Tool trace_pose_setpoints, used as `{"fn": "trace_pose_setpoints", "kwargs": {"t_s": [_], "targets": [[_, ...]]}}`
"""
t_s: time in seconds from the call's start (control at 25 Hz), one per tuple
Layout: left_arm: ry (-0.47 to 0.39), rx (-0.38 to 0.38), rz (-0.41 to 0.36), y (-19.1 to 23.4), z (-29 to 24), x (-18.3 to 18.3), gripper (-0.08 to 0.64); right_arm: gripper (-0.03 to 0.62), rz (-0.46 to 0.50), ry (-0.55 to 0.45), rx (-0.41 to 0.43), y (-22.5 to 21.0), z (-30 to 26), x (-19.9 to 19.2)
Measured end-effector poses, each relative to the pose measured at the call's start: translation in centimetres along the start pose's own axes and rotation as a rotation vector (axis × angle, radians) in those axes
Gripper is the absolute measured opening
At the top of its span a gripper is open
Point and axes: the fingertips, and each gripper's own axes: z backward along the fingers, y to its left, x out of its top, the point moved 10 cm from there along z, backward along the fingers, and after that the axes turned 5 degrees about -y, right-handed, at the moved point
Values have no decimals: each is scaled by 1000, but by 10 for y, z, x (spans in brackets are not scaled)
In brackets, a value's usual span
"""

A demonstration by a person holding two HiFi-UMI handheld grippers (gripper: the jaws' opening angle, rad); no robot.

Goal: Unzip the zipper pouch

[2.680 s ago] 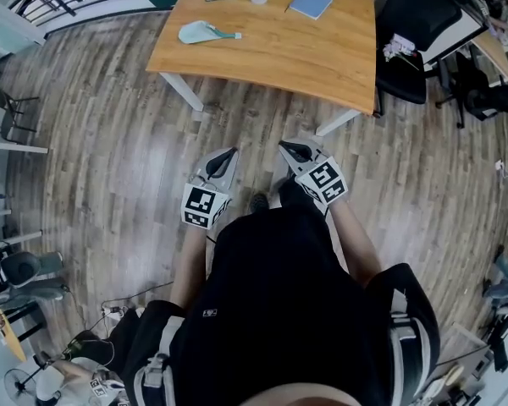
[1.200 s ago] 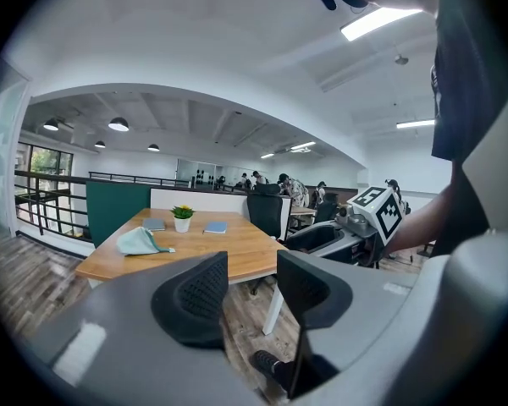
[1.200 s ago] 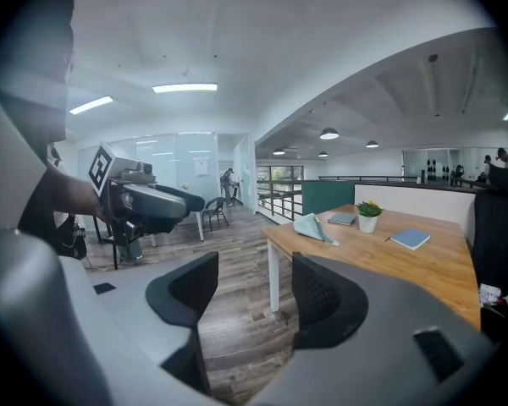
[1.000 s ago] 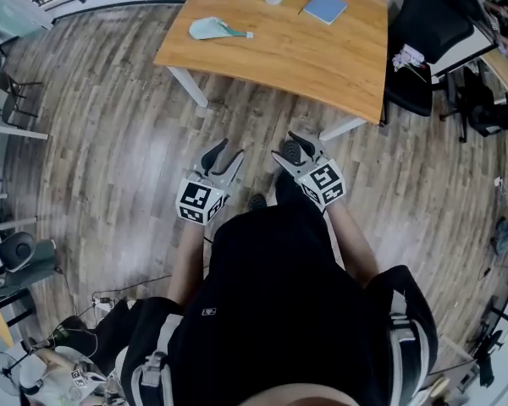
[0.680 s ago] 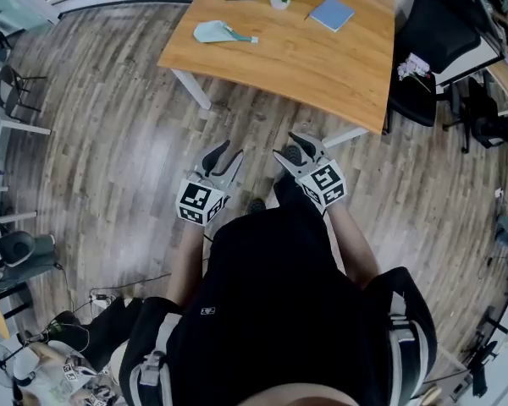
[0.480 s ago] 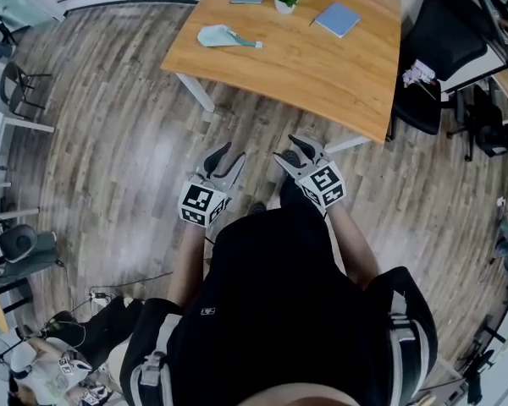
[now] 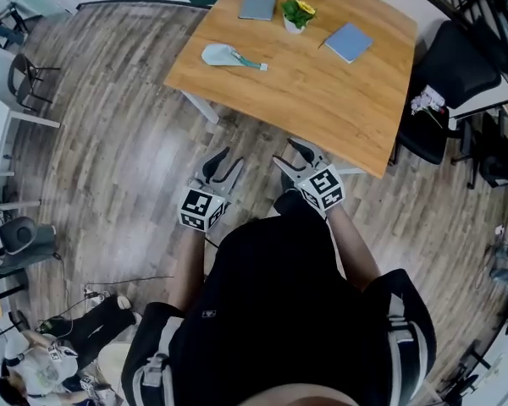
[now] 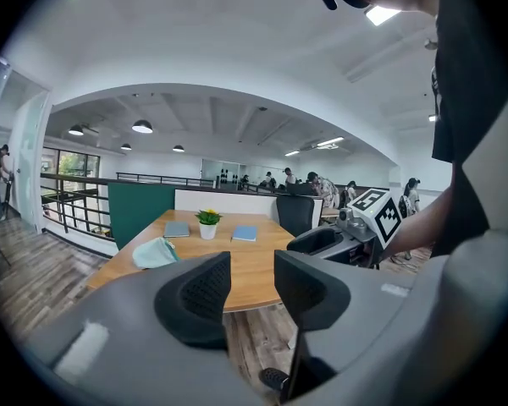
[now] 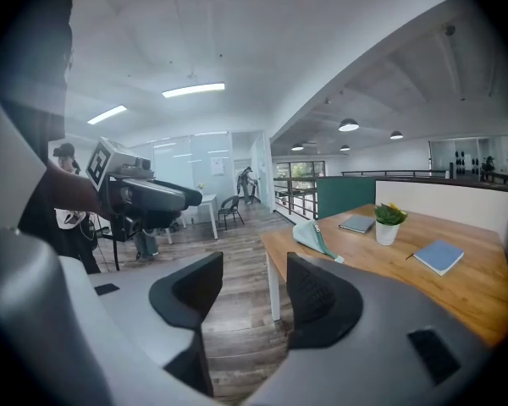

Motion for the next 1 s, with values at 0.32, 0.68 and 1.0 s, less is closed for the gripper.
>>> {"fn": "trace_pose_setpoints", "kwargs": {"t_s": [0.32, 0.68, 1.0], "targets": [[15, 79, 15, 14, -60, 25, 149, 226, 11, 0, 78, -76, -16, 20], [1, 134, 51, 20, -147, 46, 149, 212, 34, 13, 136, -170, -24, 29], [31, 145, 58, 24, -189, 49, 149, 209, 8, 24, 147, -222, -33, 28]]}}
